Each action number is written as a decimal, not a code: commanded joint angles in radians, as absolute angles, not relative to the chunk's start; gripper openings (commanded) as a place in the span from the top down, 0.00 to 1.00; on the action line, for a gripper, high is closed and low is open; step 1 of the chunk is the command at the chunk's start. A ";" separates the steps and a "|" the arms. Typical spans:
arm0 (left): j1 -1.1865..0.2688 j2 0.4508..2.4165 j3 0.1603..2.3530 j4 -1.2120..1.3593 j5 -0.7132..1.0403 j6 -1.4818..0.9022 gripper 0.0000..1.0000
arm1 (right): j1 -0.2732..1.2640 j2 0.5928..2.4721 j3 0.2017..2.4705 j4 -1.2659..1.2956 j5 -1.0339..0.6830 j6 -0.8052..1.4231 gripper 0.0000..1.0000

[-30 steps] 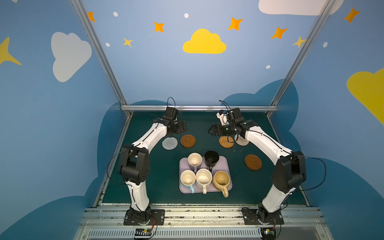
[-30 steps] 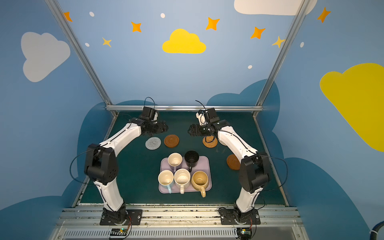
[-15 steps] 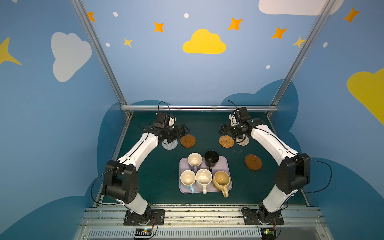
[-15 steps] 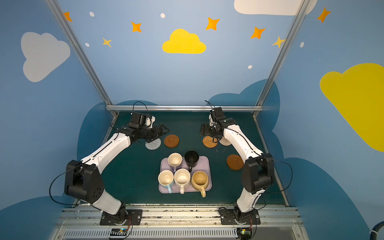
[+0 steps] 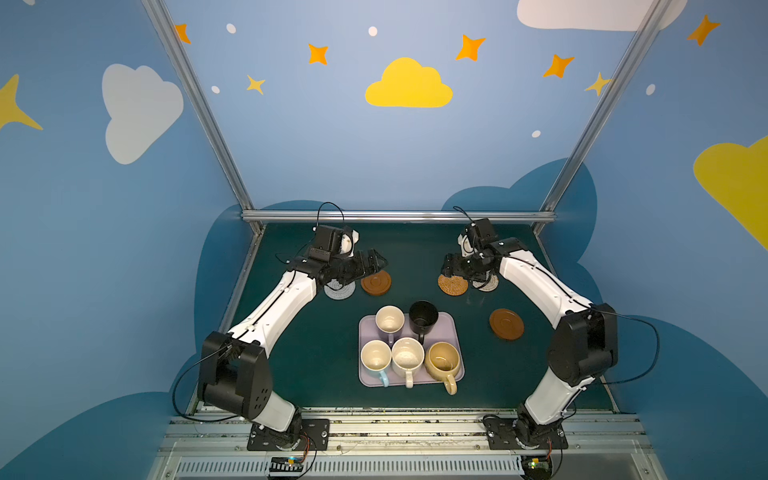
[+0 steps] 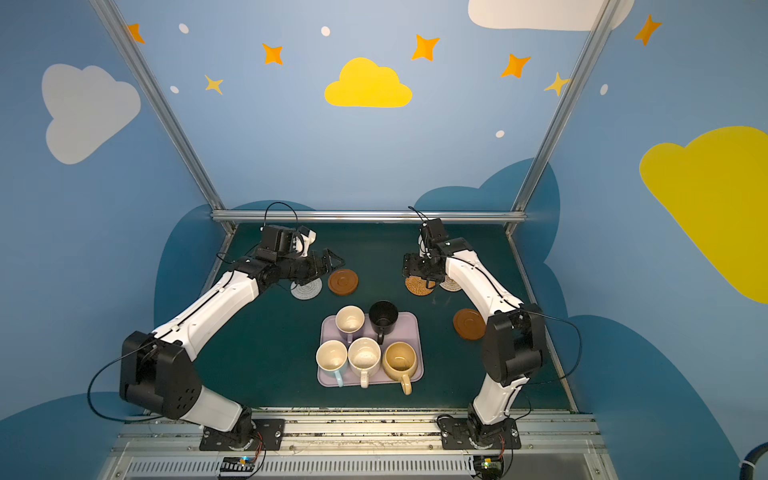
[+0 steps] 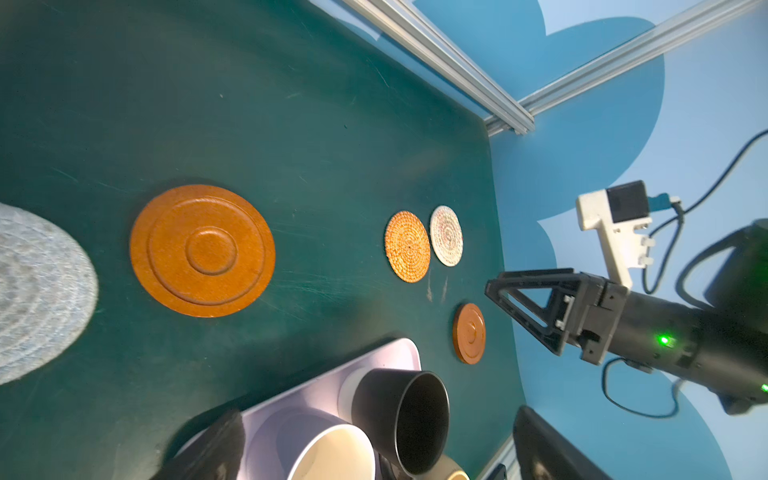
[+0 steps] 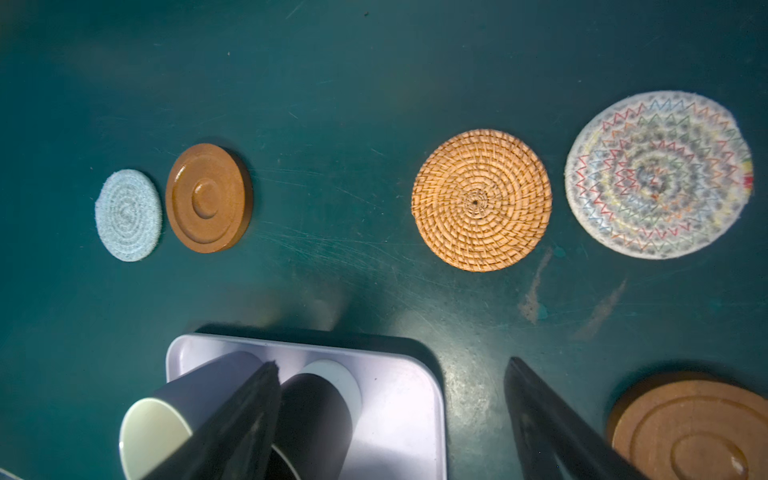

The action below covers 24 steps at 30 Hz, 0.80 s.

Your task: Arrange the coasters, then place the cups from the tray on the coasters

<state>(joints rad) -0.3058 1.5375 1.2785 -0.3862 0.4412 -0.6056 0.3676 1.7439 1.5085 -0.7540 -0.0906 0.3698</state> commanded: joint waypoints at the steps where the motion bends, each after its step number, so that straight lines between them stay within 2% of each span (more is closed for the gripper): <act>1: -0.334 1.580 1.315 -0.378 0.495 -0.579 0.00 | 0.341 1.808 1.510 -0.793 -0.095 0.380 0.21; 3: -0.365 1.603 1.333 -0.382 0.484 -0.555 0.00 | 0.321 1.835 1.502 -0.784 -0.106 0.367 0.25; 7: -0.385 1.637 1.370 -0.371 0.479 -0.558 0.00 | 0.312 1.846 1.476 -0.753 -0.087 0.341 0.26; 12: -0.384 1.695 1.402 -0.373 0.486 -0.531 0.00 | 0.297 1.942 1.527 -0.791 -0.093 0.307 0.32; 24: -0.385 1.855 1.532 -0.435 0.574 -0.463 0.00 | 0.268 2.117 1.670 -0.843 -0.068 0.335 0.30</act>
<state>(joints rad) -0.3866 1.8275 1.4853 -0.3824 0.5358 -0.5064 0.2745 2.0823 1.6176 -0.7887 -0.0875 0.3294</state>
